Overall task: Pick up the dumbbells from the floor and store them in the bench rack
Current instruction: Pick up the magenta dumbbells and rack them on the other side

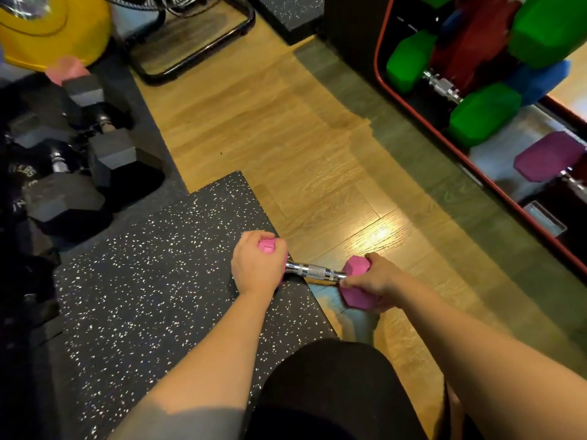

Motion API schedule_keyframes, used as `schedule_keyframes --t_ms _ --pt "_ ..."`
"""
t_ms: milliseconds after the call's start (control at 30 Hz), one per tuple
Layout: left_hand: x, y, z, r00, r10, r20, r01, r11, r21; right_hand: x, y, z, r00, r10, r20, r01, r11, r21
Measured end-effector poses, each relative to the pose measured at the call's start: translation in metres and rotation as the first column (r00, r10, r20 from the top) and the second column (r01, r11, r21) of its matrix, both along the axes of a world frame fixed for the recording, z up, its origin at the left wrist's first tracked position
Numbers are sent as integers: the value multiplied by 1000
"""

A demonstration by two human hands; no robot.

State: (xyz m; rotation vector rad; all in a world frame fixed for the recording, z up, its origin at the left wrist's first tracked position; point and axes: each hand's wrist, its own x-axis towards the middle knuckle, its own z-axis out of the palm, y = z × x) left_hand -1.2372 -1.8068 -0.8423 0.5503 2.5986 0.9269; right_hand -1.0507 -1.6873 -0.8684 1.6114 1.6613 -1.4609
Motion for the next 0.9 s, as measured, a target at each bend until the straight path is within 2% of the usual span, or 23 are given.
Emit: schedule_keyframes --t_ms 200,267,333,433,567,900 --pt "2 0 0 1000 4 -11 -4 1000 -24 8 -17 -5 1000 15 -18 -10 971 240" --pt "3 0 -1 1000 20 -19 -21 999 -29 11 -31 -9 994 -87 -68 102 953 286" --pt "3 0 -3 999 11 -33 -12 999 -33 13 -44 -13 969 -201 -144 236 925 299" --pt "2 -1 -4 999 8 -43 -9 1000 -5 14 -49 -17 947 -256 -196 306 905 297" --pt "3 -3 -6 999 25 -47 -23 999 45 16 -52 -17 940 -246 -235 316 888 333" --pt "1 -3 -9 998 21 -63 -16 997 81 15 -54 -17 952 -221 -213 290 874 389"
